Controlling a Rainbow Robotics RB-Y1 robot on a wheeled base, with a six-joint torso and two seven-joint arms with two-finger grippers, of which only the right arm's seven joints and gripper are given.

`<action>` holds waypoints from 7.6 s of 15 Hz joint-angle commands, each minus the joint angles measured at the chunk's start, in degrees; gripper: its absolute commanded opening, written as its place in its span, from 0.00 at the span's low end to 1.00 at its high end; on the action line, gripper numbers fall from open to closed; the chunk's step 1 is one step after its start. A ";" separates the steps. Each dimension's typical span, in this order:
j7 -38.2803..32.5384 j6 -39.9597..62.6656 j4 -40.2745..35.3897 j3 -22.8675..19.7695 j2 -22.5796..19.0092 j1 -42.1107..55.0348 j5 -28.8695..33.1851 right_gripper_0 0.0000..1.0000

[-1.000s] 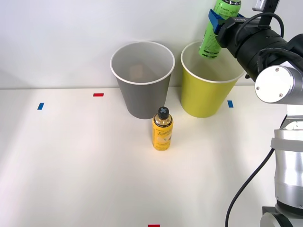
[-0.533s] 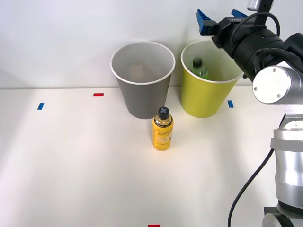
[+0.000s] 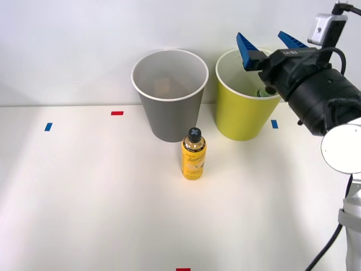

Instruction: Put cans in the gray bin, plastic bottles in the light green bin

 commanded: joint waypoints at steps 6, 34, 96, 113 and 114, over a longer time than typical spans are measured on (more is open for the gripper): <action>2.43 -24.05 -7.66 10.98 -4.33 24.55 -1.62 1.00; 10.69 -62.81 13.08 17.57 -6.00 50.21 16.83 1.00; -20.42 -78.37 16.33 21.17 -1.78 73.15 41.00 1.00; -20.42 -78.37 16.33 21.17 -1.78 73.15 41.00 1.00; -20.42 -78.37 16.33 21.17 -1.78 73.15 41.00 1.00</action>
